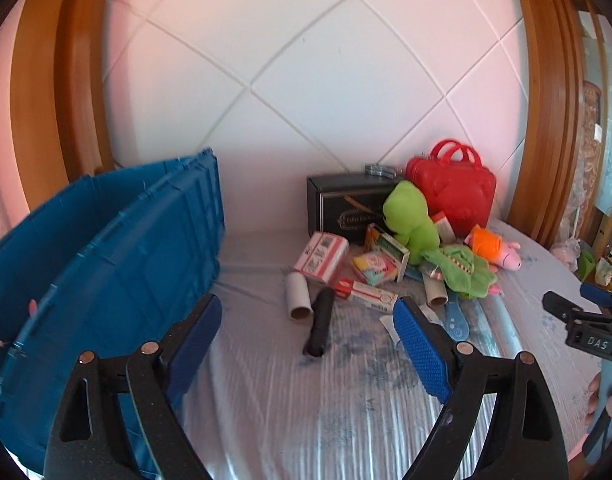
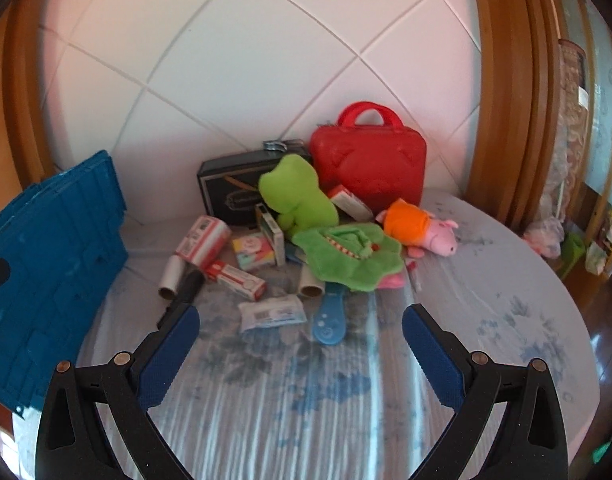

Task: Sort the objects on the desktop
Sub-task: 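Grasp the black roller with left gripper while right gripper grasps bandage packet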

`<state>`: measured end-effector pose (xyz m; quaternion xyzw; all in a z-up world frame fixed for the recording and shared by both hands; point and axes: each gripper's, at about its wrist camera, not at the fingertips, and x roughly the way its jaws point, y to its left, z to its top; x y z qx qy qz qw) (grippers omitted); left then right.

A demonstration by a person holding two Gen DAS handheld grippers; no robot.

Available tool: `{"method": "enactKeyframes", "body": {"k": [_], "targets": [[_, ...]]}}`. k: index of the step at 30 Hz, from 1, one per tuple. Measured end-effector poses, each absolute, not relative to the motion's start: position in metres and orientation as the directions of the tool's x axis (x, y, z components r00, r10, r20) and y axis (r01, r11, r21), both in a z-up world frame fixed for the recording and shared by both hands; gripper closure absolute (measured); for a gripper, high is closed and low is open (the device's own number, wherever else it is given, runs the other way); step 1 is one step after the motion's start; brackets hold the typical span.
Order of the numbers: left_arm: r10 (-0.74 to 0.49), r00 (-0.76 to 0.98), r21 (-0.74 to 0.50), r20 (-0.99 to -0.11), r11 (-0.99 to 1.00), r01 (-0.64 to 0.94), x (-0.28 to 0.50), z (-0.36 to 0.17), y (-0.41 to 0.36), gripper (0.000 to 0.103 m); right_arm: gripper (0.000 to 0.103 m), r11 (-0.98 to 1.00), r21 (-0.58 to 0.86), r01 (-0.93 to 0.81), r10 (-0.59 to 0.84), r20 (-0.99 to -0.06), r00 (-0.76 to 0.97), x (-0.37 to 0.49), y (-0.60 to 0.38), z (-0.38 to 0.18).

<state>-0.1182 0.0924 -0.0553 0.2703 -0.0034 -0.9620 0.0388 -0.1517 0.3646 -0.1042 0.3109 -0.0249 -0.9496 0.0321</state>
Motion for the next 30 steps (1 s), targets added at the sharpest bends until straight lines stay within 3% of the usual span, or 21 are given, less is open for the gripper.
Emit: {"method": "enactKeyframes", "body": {"k": [7,16,27,29,30], "targets": [[-0.133,-0.749,0.035,-0.649,-0.989,0.145,-0.158,-0.11,0.097,0.015,0.0,-0.994,0.076,0.077,-0.109,-0.681,-0.724,-0.196,0.4,-0.15],[-0.152,-0.595,0.053,-0.789,-0.982,0.181,-0.207,-0.193,0.072,0.015,0.0,-0.981,0.106,0.16,-0.181,-0.789,-0.587,-0.253,0.375,-0.222],[-0.109,-0.551,0.079,-0.827,-0.994,0.079,-0.33,-0.26,0.077,0.017,0.0,-0.977,0.089,0.196,-0.176,-0.852,-0.492,-0.33,0.34,-0.272],[-0.092,-0.535,0.074,-0.84,-0.996,0.055,-0.353,-0.275,0.081,0.022,0.006,-0.976,0.081,0.203,-0.172,-0.858,-0.483,-0.345,0.333,-0.279],[-0.084,-0.527,0.069,-0.846,-0.996,0.047,-0.36,-0.281,0.082,0.026,0.024,-0.976,0.07,0.207,-0.164,-0.86,-0.483,-0.352,0.329,-0.282]]}}
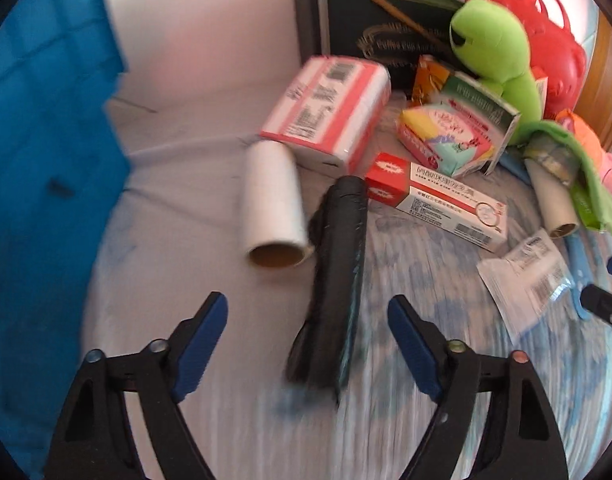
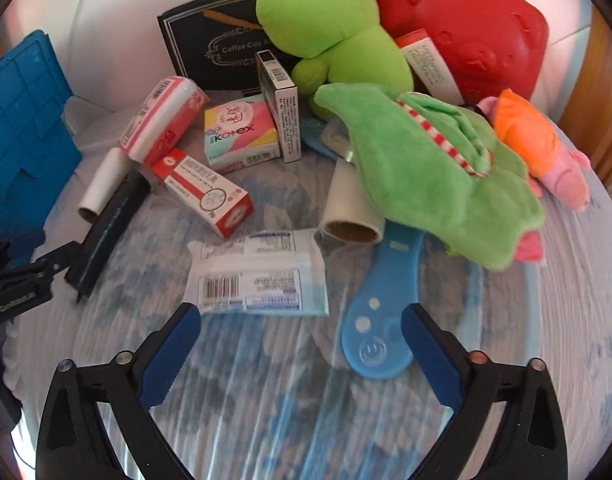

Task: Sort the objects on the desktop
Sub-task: 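Grasp the black roller with left gripper while right gripper grasps bandage packet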

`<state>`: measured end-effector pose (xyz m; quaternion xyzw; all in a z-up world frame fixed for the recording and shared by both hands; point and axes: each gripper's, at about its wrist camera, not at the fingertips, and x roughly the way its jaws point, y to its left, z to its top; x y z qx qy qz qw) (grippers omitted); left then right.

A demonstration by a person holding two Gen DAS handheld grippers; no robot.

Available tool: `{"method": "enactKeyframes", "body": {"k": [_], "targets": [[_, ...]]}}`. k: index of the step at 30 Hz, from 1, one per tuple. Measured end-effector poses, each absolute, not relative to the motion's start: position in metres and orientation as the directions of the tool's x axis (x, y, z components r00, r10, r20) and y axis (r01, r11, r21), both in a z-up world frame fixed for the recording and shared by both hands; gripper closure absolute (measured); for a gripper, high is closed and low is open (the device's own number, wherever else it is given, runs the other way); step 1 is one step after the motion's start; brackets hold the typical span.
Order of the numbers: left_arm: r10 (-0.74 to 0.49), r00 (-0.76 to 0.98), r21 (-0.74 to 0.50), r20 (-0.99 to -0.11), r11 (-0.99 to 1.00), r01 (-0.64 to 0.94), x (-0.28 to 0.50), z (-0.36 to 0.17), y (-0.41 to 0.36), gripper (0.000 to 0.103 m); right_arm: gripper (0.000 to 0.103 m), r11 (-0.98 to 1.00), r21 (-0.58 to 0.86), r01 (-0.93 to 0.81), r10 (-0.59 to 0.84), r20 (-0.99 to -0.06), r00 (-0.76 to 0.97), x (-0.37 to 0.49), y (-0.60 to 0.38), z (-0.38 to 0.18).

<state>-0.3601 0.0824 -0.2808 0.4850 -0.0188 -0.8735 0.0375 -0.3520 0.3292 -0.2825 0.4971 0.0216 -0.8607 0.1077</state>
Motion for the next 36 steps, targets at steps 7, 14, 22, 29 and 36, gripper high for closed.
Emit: {"method": "enactKeyframes", "body": {"k": [7,14,22,29,36], "targets": [[-0.019,-0.502,-0.009,-0.865,-0.999,0.054,-0.392,-0.315,0.085,0.049,0.053,-0.977,-0.025,0.211,-0.082,-0.871,-0.484,-0.385,0.323,-0.3],[-0.023,-0.484,-0.021,-0.875,-0.996,0.085,-0.351,-0.318,0.09,0.066,0.052,-0.975,-0.056,0.217,-0.046,-0.896,-0.442,-0.373,0.327,-0.318],[-0.023,-0.43,-0.028,-0.902,-0.993,0.112,-0.288,-0.318,0.099,0.067,0.036,-0.891,0.142,0.431,-0.299,-0.898,-0.323,-0.315,0.278,-0.315],[-0.054,-0.521,0.02,-0.852,-0.997,0.07,-0.301,-0.282,0.103,0.059,0.005,-0.89,0.099,0.444,-0.293,-0.871,-0.395,-0.324,0.279,-0.291],[-0.055,-0.504,0.032,-0.862,-0.998,0.055,-0.359,-0.299,0.091,0.042,0.001,-0.869,0.077,0.489,-0.275,-0.897,-0.347,-0.341,0.249,-0.314]]}}
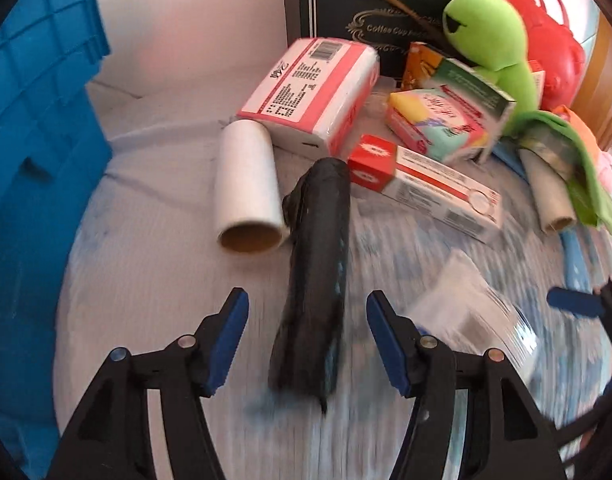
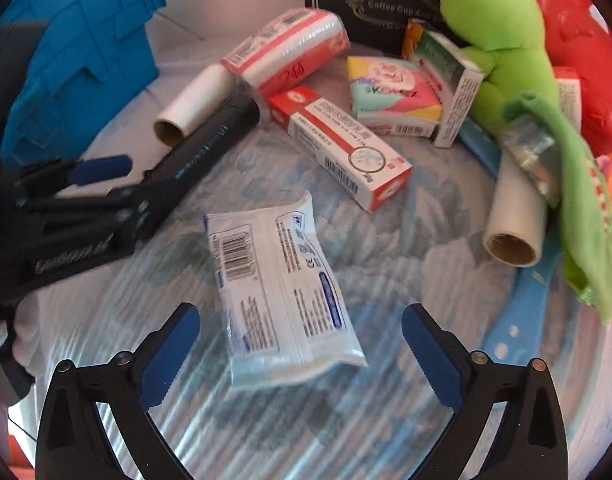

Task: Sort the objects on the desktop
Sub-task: 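Grasp the black roller with left gripper while right gripper grasps bandage packet, then carry the black roller and bandage packet into the blue crate and release both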

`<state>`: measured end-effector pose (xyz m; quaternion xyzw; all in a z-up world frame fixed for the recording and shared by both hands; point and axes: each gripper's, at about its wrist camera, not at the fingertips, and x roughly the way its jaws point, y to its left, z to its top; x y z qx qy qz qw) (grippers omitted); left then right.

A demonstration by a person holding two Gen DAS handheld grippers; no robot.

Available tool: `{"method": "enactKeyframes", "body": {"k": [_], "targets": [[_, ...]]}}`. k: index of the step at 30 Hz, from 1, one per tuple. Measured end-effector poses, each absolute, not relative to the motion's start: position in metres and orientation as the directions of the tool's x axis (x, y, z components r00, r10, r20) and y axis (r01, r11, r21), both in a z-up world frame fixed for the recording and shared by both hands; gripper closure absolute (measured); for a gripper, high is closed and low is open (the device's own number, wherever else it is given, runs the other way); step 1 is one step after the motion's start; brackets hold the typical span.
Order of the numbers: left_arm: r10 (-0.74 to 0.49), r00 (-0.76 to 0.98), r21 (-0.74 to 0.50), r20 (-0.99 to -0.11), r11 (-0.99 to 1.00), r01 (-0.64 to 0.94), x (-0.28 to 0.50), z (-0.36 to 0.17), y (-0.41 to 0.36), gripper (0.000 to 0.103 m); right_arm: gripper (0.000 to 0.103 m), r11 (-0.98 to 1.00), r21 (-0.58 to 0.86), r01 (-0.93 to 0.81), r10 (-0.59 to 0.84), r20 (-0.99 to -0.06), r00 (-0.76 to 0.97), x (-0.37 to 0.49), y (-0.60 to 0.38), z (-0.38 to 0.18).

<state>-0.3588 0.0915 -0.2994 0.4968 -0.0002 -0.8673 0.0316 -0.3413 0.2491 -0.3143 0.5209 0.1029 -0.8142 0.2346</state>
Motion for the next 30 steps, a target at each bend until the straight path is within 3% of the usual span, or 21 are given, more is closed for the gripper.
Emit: {"method": "enactKeyframes", "body": {"k": [2,4,5,8,10,18,30], "targets": [[-0.067,-0.501,0.046,-0.863,-0.997,0.054,-0.369,-0.31,0.094,0.042,0.005,-0.883,0.074,0.464,-0.263,-0.896,-0.358,-0.349,0.25,-0.32],[-0.044,-0.49,0.025,-0.87,-0.999,0.045,-0.371,-0.319,0.094,0.042,0.035,-0.899,0.079,0.431,-0.254,-0.895,-0.366,-0.357,0.254,-0.325],[-0.038,-0.513,0.014,-0.858,-0.999,0.05,-0.369,-0.319,0.093,0.044,0.04,-0.907,0.081,0.414,-0.251,-0.893,-0.374,-0.361,0.257,-0.325],[-0.009,-0.533,-0.016,-0.846,-0.999,0.043,-0.366,-0.32,0.095,0.067,0.048,-0.917,0.083,0.39,-0.25,-0.883,-0.398,-0.368,0.262,-0.324],[0.005,-0.523,-0.029,-0.853,-0.999,0.039,-0.364,-0.318,0.096,0.072,0.053,-0.922,0.096,0.375,-0.256,-0.878,-0.404,-0.372,0.264,-0.322],[-0.004,-0.552,-0.02,-0.834,-0.999,0.038,-0.328,-0.286,0.107,0.073,0.058,-0.923,0.098,0.373,-0.28,-0.836,-0.472,-0.353,0.272,-0.285],[-0.025,-0.7,-0.012,-0.714,-0.999,0.049,-0.226,-0.177,0.113,0.074,0.058,-0.92,0.093,0.382,-0.325,-0.725,-0.607,-0.274,0.282,-0.187]]}}
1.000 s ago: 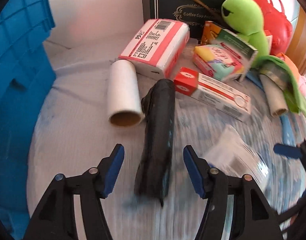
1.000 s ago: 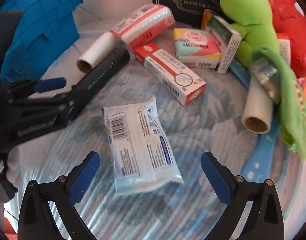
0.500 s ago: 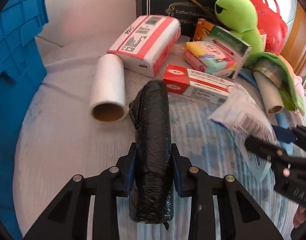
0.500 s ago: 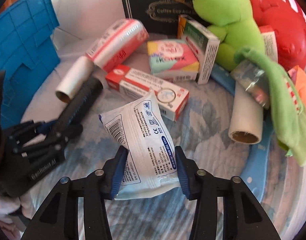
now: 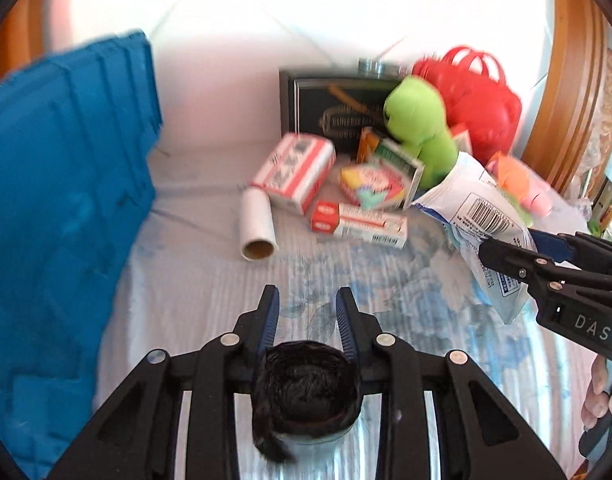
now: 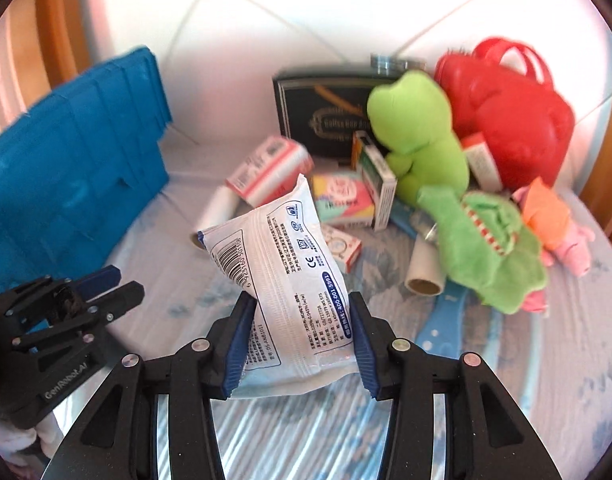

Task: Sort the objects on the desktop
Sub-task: 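Carry the black roller and bandage packet into the blue crate and release both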

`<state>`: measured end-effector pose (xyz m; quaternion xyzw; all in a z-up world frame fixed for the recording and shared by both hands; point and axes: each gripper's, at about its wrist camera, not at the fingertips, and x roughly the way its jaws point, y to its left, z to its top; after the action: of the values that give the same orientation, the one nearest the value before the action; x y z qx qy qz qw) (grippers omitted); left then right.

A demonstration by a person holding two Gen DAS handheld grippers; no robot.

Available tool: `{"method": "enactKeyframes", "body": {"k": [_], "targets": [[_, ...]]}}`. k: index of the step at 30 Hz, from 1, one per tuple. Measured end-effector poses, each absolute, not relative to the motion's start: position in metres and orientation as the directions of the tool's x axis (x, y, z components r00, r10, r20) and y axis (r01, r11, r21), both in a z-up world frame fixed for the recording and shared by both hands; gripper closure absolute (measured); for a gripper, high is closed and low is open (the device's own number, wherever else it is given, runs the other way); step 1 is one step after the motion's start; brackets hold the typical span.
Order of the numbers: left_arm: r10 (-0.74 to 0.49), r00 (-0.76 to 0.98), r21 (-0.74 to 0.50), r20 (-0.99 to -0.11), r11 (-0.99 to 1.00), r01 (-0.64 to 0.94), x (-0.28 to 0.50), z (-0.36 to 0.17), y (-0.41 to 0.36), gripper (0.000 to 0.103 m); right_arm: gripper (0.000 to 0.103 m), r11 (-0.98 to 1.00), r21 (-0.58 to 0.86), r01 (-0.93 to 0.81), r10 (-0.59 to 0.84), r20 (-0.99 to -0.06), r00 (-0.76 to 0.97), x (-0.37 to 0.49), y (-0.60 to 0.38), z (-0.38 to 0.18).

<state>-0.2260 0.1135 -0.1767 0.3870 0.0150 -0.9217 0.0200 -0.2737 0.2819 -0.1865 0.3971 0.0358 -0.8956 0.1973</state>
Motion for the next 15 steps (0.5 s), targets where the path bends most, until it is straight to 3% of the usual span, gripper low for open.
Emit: {"method": "enactKeyframes", "body": {"k": [7,15], "targets": [[-0.069,-0.8,0.02,-0.596,-0.997,0.071,-0.167,-0.108,0.114,0.074,0.058,-0.896,0.072,0.437,-0.378,-0.641,-0.669,-0.22,0.269,-0.131],[-0.114,-0.873,0.036,-0.474,-0.993,0.11,-0.153,-0.019,0.078,0.074,0.058,-0.9,0.034,0.435,-0.382,-0.545,-0.746,-0.191,0.242,-0.064]]}}
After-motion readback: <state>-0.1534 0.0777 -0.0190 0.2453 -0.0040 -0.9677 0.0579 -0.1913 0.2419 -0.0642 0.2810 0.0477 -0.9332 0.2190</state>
